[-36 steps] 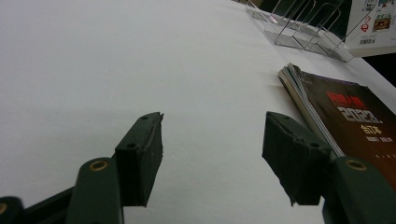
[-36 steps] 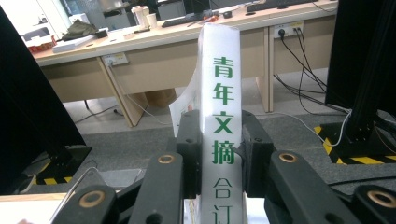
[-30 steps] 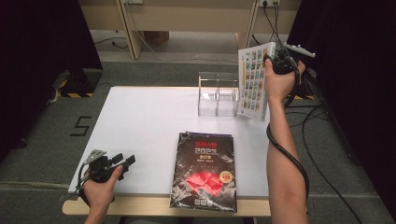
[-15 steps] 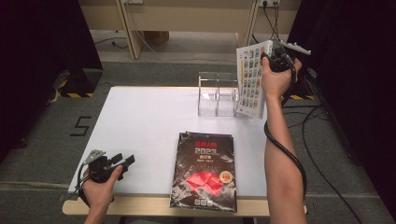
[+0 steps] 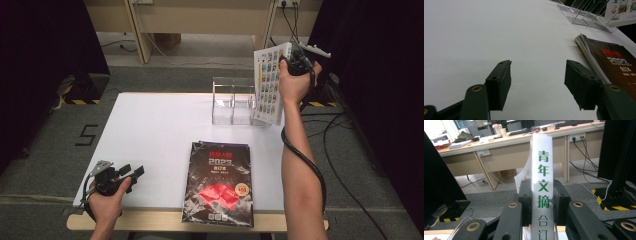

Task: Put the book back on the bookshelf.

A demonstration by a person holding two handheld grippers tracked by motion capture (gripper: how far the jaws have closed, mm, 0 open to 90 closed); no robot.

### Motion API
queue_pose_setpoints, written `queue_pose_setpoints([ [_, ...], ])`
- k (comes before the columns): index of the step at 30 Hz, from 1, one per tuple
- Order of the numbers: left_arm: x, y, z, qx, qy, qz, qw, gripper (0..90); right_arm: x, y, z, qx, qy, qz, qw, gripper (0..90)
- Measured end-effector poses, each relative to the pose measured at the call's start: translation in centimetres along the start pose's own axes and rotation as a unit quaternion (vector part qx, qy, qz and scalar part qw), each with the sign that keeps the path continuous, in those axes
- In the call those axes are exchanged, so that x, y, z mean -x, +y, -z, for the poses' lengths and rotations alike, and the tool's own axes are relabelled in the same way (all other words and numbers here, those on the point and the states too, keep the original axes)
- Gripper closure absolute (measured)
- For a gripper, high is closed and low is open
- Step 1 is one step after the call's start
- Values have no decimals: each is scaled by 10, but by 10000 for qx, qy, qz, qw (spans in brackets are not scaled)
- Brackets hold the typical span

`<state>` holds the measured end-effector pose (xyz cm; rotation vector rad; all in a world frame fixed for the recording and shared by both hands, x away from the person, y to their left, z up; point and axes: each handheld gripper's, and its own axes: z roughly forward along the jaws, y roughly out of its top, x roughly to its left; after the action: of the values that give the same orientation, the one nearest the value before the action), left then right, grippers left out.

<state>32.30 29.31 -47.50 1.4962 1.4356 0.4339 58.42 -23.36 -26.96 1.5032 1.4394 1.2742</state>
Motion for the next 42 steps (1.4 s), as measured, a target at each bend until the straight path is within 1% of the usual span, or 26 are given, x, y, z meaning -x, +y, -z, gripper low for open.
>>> queue_pose_setpoints([
  [4,0,0,0,3,-8,-1,10000,373,0,1,-2,66,-19,-24,10000,737],
  [9,0,0,-1,-2,1,-27,10000,373,-1,-1,-5,135,-73,58,9999,737],
  [12,0,0,-1,0,1,-32,10000,373,-1,-5,-6,155,-74,105,9998,736],
  [15,0,-1,-1,-4,-4,-42,10000,373,-1,-12,-8,95,-67,99,9999,736],
  [16,0,-1,-1,-4,-4,-45,10000,374,-1,-15,-7,143,-59,174,9997,736],
  [20,1,-1,-1,-13,-19,-38,10000,374,-4,-21,0,213,-42,234,9995,735],
  [21,1,-1,-1,-34,-25,-76,10000,374,-4,-22,1,251,-55,293,9992,734],
  [22,1,-2,-1,-30,-30,-81,10000,374,-5,-25,5,280,-58,286,9992,734],
  [24,1,-2,-1,-32,-29,-91,9999,374,-6,-28,9,317,-67,376,9988,733],
  [26,1,-2,-1,-32,-30,-86,10000,374,-6,-32,15,322,-40,371,9988,729],
  [28,2,-2,-1,-31,-30,-96,9999,374,-7,-36,21,367,-10,424,9984,725],
  [32,3,-2,-2,-36,-49,-101,9999,374,-5,-42,34,431,26,383,9983,723],
  [33,3,-3,-2,-41,-45,-104,9999,374,-5,-44,37,435,44,322,9985,723],
  [35,4,-3,-2,-48,-51,-119,9999,374,-3,-47,42,487,42,405,9980,722],
  [36,4,-3,-2,-45,-54,-119,9999,374,-3,-48,45,474,54,350,9982,722],
  [37,4,-3,-1,-38,-48,-120,9999,374,-2,-51,48,517,55,380,9979,722],
  [42,3,-2,-1,-12,-33,-115,9999,374,1,-58,61,532,81,390,9978,719],
])
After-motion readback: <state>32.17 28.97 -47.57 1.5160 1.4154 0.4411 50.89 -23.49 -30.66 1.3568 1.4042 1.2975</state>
